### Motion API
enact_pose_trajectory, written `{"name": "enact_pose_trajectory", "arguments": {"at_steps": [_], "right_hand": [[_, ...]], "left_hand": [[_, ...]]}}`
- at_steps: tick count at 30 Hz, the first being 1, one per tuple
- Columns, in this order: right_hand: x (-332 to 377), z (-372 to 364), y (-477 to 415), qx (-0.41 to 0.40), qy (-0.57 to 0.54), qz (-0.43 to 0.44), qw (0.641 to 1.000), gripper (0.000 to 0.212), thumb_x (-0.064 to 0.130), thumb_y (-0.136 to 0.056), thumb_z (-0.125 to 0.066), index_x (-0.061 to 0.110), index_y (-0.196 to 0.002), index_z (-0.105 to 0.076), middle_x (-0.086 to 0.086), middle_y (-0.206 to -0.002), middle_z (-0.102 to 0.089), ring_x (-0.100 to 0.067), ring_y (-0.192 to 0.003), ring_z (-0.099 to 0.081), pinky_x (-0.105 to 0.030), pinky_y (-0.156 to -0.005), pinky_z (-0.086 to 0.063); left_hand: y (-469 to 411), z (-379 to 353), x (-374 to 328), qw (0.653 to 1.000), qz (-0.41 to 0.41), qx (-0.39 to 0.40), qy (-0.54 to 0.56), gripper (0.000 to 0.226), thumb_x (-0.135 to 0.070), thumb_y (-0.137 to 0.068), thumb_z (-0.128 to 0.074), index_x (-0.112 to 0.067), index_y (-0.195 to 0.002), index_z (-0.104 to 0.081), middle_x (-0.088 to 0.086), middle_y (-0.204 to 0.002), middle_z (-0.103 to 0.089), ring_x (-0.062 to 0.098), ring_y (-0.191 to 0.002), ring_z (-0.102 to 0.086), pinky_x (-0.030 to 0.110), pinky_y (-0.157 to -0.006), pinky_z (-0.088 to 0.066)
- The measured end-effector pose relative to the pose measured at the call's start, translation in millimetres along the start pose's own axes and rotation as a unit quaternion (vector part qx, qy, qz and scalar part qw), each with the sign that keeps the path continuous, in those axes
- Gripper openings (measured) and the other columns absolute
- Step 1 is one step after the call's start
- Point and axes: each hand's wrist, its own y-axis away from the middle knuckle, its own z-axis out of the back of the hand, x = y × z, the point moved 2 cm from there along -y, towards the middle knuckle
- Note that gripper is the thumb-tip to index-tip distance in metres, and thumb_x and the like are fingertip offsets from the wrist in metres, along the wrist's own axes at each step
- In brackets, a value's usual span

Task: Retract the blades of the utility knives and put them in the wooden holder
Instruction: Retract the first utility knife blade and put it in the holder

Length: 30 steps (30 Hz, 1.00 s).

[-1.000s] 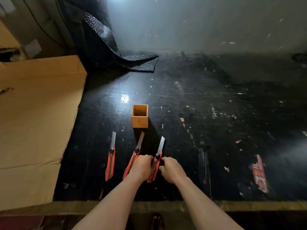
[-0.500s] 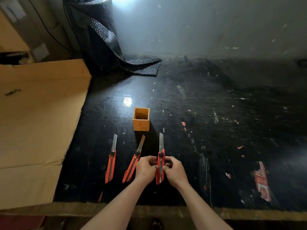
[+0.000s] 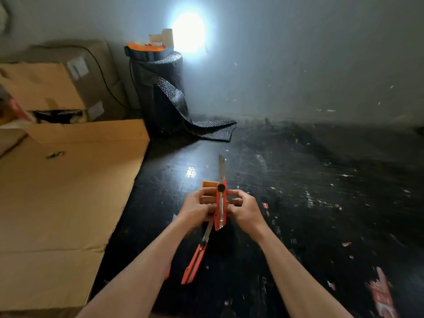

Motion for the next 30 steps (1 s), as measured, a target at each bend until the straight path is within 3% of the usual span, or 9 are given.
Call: {"name": "enact_pose_trajectory", "arguments": {"at_steps": [3,8,12,15,22,30], "right_hand": [[28.3,-6.0,-13.1,0.005,0.021,0.033,0.999,0.033,-0.006,-0.094,-0.059,0.011,-0.122,-0.062,-0.011,-0.096,-0.076,-0.019,-0.083,-0.078,-0.031,-0.072,-0.064],[71.6,-20.4,-27.1,-0.026,0.08,0.131,0.988,0.037,0.011,-0.096,-0.065,0.019,-0.13,-0.054,-0.007,-0.098,-0.074,-0.018,-0.082,-0.077,-0.038,-0.074,-0.065],[101.9,-20.3,-38.0,-0.062,0.171,0.178,0.967,0.024,0.021,-0.097,-0.066,0.025,-0.119,-0.058,0.0,-0.101,-0.07,-0.01,-0.087,-0.071,-0.025,-0.071,-0.059],[108.5,-16.7,-41.3,-0.059,0.178,0.183,0.965,0.017,0.023,-0.098,-0.065,0.028,-0.113,-0.06,0.001,-0.103,-0.07,-0.01,-0.092,-0.069,-0.029,-0.076,-0.06],[97.3,-17.9,-32.6,0.007,0.208,0.173,0.963,0.021,0.016,-0.094,-0.07,0.022,-0.113,-0.066,0.003,-0.105,-0.073,-0.015,-0.096,-0.072,-0.041,-0.083,-0.064],[81.9,-25.8,-19.0,0.027,0.211,0.167,0.963,0.021,0.012,-0.095,-0.069,0.018,-0.114,-0.067,0.007,-0.107,-0.072,-0.014,-0.094,-0.072,-0.034,-0.083,-0.064]], "left_hand": [[0.5,15.5,-28.3,0.999,-0.029,0.004,0.025,0.042,0.016,-0.091,-0.061,-0.005,-0.127,-0.065,0.023,-0.111,-0.077,0.041,-0.098,-0.077,0.043,-0.072,-0.067],[1.2,34.0,-63.1,0.997,-0.073,-0.001,0.037,0.047,0.02,-0.089,-0.06,-0.002,-0.129,-0.064,0.013,-0.094,-0.081,0.023,-0.075,-0.08,0.035,-0.062,-0.065],[2.2,37.9,-81.0,0.994,-0.1,0.016,0.031,0.051,0.022,-0.089,-0.056,-0.009,-0.128,-0.065,0.015,-0.099,-0.081,0.025,-0.083,-0.08,0.039,-0.07,-0.066],[1.5,40.1,-85.3,0.994,-0.104,0.019,0.028,0.054,0.024,-0.088,-0.052,-0.01,-0.129,-0.066,0.014,-0.102,-0.081,0.026,-0.088,-0.08,0.042,-0.075,-0.065],[1.0,43.6,-85.5,0.993,-0.097,0.009,0.072,0.056,0.024,-0.087,-0.054,-0.008,-0.131,-0.067,0.014,-0.102,-0.082,0.027,-0.084,-0.081,0.036,-0.065,-0.064],[-0.9,50.6,-96.7,0.992,-0.102,-0.018,0.078,0.049,0.015,-0.091,-0.062,-0.012,-0.131,-0.067,0.008,-0.102,-0.082,0.023,-0.089,-0.081,0.032,-0.065,-0.064]]}}
